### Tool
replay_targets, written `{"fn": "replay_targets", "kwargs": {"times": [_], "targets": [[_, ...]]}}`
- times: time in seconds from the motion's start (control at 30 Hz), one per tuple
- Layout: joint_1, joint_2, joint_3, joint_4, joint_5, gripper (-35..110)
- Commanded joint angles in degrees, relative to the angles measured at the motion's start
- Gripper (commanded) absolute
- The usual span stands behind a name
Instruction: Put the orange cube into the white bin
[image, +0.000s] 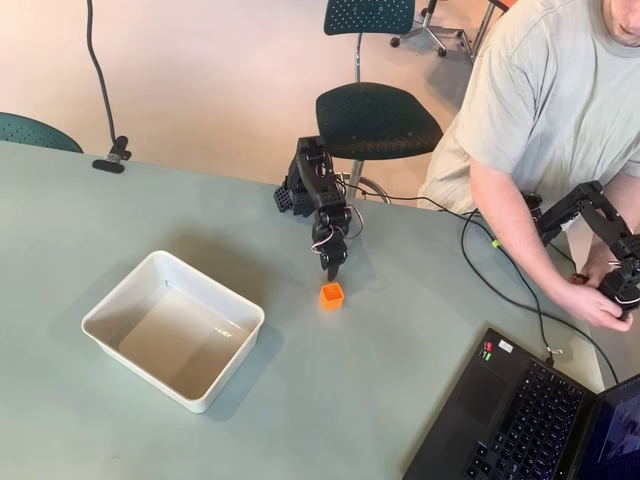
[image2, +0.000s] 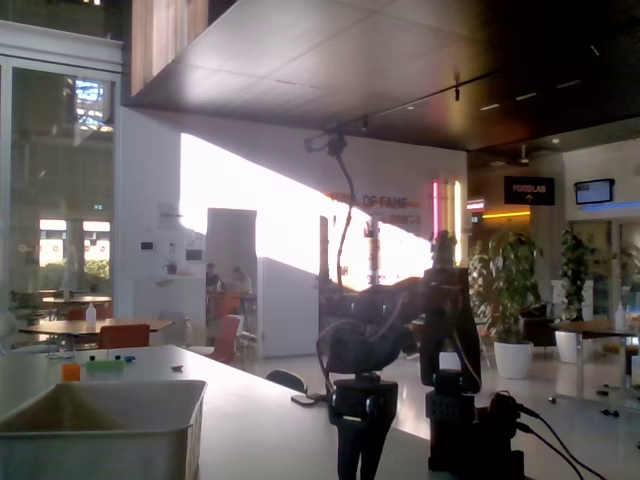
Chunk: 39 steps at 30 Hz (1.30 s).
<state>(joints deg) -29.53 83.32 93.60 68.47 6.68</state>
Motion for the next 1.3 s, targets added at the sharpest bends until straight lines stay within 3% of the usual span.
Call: {"fn": "replay_targets", "kwargs": {"times": [0.0,0.37,0.87,1.27], "targets": [[0.4,0.4,-2.7,-3.3,0.3,22],[0.3,0.1,-5.9,-5.2,6.0,23],[-0.7,-3.0,-1.9,-3.0,6.2,71],[-0.6,-5.7,-1.6,2.0,5.5,77]]}}
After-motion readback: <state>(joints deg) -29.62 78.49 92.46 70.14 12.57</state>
